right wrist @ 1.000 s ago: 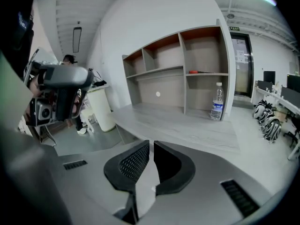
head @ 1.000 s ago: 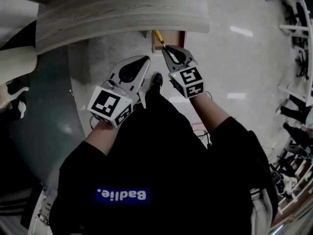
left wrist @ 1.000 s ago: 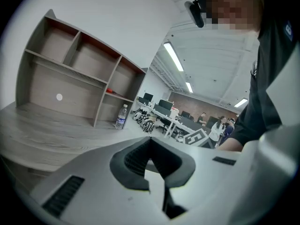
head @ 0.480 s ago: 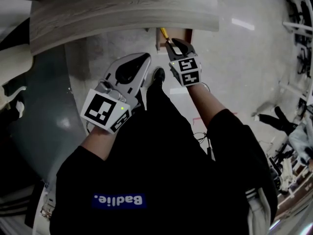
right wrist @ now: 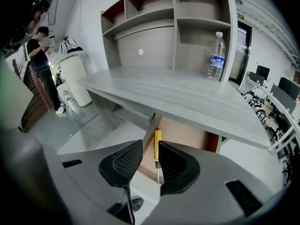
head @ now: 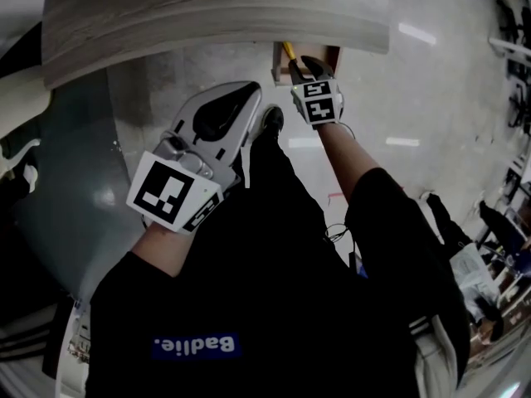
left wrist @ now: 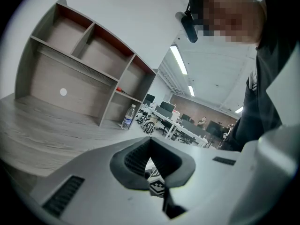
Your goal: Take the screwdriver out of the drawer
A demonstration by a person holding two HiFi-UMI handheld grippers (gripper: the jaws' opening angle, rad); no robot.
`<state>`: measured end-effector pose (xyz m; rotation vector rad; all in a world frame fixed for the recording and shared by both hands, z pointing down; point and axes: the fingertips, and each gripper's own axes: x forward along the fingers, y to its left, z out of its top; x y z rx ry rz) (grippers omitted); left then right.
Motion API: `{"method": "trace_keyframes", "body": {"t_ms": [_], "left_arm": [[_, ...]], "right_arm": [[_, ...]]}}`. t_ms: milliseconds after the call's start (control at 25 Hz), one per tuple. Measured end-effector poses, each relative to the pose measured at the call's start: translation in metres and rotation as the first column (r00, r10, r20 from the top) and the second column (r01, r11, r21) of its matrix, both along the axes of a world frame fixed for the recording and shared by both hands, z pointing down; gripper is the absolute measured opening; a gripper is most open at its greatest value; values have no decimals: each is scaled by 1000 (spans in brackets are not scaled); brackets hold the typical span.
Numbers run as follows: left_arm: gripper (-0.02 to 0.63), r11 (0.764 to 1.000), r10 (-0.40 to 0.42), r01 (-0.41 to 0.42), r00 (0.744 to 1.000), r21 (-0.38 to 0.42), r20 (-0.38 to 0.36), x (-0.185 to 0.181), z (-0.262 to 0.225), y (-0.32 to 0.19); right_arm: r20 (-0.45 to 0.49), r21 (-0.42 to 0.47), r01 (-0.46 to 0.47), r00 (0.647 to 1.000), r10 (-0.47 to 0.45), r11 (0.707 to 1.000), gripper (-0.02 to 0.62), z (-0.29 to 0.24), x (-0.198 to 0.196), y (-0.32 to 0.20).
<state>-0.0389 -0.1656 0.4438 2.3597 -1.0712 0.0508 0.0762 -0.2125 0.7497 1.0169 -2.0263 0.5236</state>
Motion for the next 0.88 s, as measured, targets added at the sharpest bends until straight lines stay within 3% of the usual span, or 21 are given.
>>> {"method": "trace_keyframes", "body": {"t_ms": [520,880], "left_arm": [[2,999,-30,31,999,-42,34,-34,27,-9],[2,996,-50,53,998,-73,46,-49,41,-9]], "right_arm": [[-147,-80,13,989,-25,997,137,87,9,-17],[-206,-114,47,976,-70,992,146,116,8,-21]]}}
